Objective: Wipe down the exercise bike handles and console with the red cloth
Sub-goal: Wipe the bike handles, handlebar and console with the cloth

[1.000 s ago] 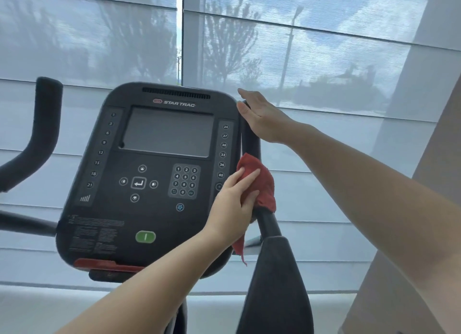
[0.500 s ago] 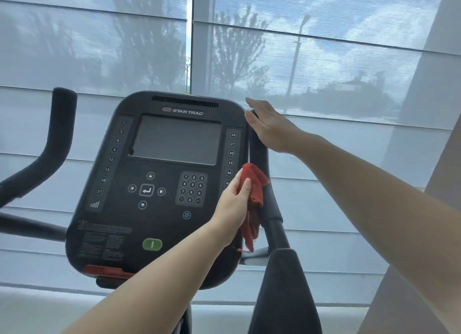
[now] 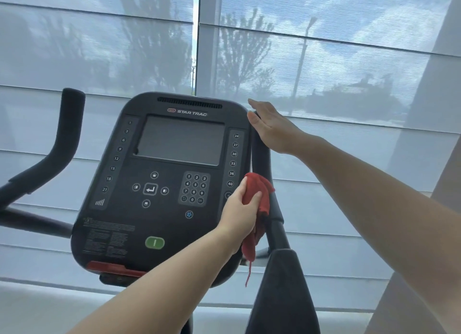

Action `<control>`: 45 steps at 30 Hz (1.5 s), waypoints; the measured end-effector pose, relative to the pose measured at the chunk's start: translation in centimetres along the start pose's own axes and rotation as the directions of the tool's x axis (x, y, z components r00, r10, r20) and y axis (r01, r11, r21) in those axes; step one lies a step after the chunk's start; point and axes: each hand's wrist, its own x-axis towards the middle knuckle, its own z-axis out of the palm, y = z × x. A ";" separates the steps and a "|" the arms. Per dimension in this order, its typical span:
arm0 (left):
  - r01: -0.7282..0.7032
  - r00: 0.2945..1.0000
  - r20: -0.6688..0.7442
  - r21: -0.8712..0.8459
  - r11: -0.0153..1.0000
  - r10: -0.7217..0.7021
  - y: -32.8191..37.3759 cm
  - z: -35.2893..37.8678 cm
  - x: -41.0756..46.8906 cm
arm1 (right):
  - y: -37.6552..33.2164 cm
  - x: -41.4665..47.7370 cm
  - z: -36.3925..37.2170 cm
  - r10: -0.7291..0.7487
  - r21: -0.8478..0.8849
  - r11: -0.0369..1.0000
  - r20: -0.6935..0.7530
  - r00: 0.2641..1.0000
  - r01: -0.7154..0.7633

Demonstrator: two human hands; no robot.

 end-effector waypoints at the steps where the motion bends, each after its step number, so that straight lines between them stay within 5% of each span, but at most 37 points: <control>1: 0.011 1.000 0.005 -0.010 1.000 -0.011 -0.2 0.0 -0.1 | 0.0 0.0 0.0 0.002 0.004 1.000 0.001 1.000 -0.002; 13: 0.009 1.000 -0.017 -0.036 0.999 -0.009 -0.3 0.2 -0.7 | -0.1 -0.1 0.0 -0.003 0.021 1.000 0.003 1.000 0.003; 28: -0.109 0.994 0.008 0.195 0.975 0.110 0.1 0.3 -2.0 | 0.4 0.0 0.3 -0.035 0.046 0.998 -0.028 0.999 0.036; 34: -0.044 0.999 -0.025 0.087 0.995 0.047 0.5 0.5 -0.2 | 0.2 -0.1 0.2 -0.025 0.076 0.997 -0.029 0.999 0.027; 40: -0.048 0.996 0.081 0.144 0.988 0.036 0.5 -1.0 -2.2 | 0.4 -0.3 -0.1 -0.017 0.083 0.996 -0.006 1.000 0.018; 45: -0.238 0.971 0.072 0.239 0.941 0.227 2.1 -2.0 -3.2 | 1.0 -1.8 -0.2 -0.031 0.045 0.998 -0.069 0.997 0.034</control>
